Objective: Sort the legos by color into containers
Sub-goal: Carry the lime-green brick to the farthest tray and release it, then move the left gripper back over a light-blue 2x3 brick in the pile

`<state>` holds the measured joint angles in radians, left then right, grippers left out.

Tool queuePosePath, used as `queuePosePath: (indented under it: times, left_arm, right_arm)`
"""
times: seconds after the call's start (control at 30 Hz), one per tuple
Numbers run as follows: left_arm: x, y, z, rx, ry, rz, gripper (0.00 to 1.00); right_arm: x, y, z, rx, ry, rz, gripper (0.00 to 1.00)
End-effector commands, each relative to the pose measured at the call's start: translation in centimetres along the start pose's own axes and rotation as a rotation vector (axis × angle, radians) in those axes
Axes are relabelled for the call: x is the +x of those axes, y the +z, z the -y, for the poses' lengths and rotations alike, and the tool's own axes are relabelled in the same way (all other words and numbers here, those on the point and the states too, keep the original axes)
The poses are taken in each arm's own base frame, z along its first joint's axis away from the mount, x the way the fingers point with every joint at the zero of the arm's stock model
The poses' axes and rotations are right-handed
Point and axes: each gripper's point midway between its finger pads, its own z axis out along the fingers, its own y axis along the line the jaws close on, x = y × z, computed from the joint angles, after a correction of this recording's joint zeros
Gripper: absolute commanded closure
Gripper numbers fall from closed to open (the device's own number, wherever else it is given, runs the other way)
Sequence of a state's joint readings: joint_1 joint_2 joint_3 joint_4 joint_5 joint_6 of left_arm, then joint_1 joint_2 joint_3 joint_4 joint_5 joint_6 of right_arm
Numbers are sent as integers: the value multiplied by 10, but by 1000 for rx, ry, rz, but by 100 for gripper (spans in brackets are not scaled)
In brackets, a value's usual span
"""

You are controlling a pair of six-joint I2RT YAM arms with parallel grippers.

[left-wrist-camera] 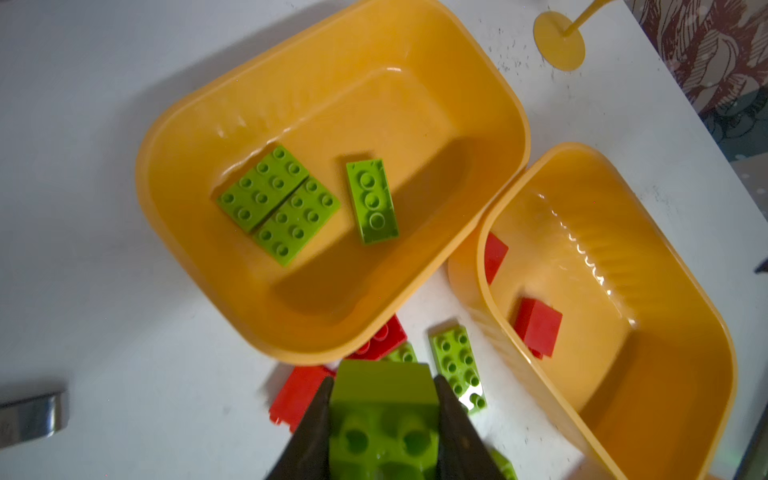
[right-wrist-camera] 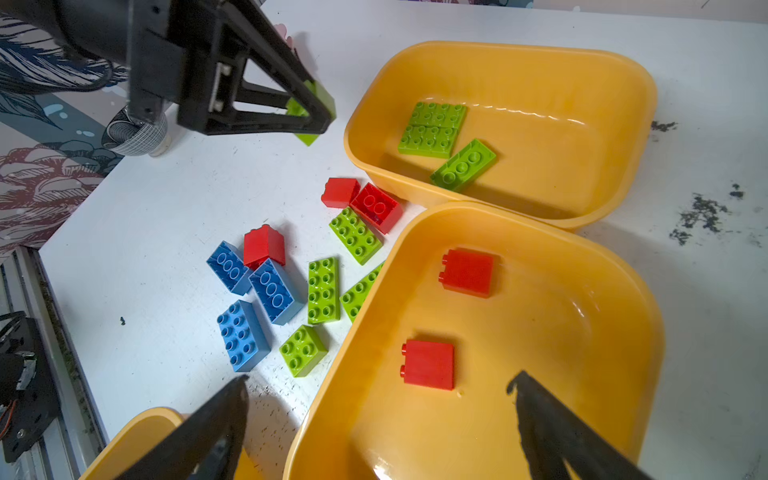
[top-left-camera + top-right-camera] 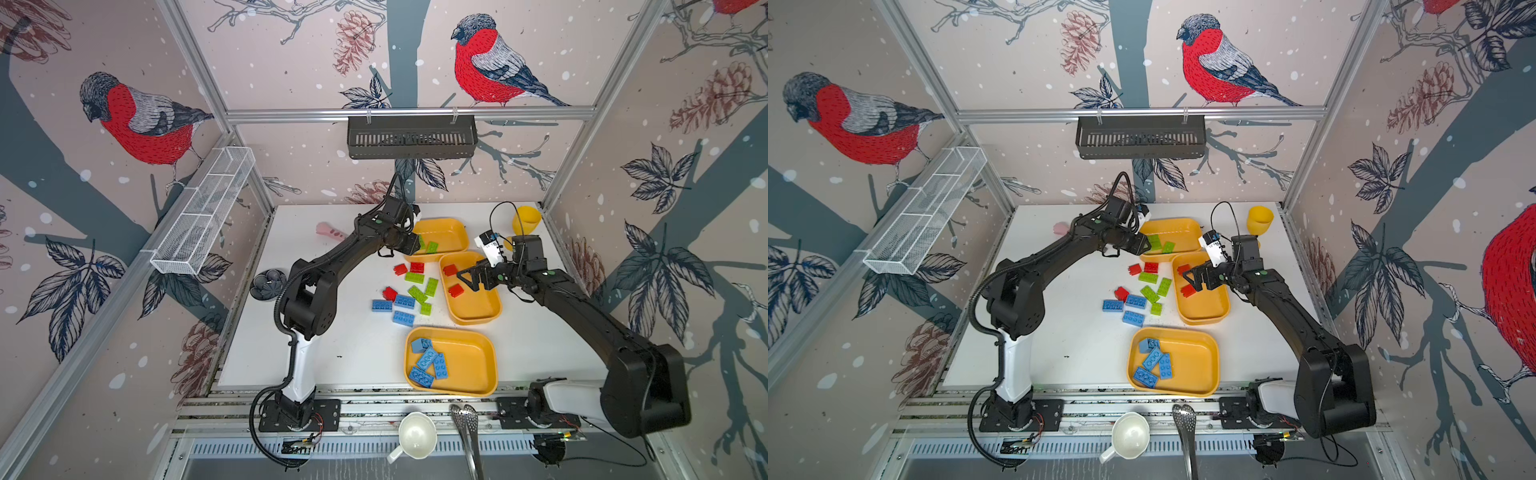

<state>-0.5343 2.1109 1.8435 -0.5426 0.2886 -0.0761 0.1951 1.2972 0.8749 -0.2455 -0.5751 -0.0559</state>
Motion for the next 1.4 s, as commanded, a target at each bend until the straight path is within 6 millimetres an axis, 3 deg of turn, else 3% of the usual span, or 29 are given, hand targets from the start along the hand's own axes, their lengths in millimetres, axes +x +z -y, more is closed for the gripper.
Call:
queuePosePath:
  times: [0.0, 0.2, 0.47, 0.57, 0.67, 0.87, 1.03, 1.37]
  left_arm:
    - [-28, 14, 2, 15, -23, 83, 72]
    - [-64, 48, -7, 29, -54, 201, 72]
    - [-73, 84, -19, 22, -71, 241, 68]
    - [-79, 87, -20, 23, -70, 272, 60]
    - [-83, 85, -22, 11, -73, 282, 43]
    - [-85, 66, -20, -10, -47, 263, 34]
    - [-62, 41, -11, -10, -9, 175, 33]
    - [44, -22, -2, -83, 26, -42, 32]
  right_arm:
    - [-7, -3, 3, 15, -19, 24, 1]
    - [-8, -4, 5, 25, -17, 30, 1]
    - [-6, -6, 10, 37, -10, 33, 1]
    - [-6, -5, 12, 37, -9, 31, 1]
    - [-6, -3, 12, 33, -4, 28, 1]
    - [-6, -1, 12, 26, -5, 27, 1]
    - [-4, -1, 12, 25, -5, 25, 1]
    - [-1, 2, 11, 18, -6, 15, 1]
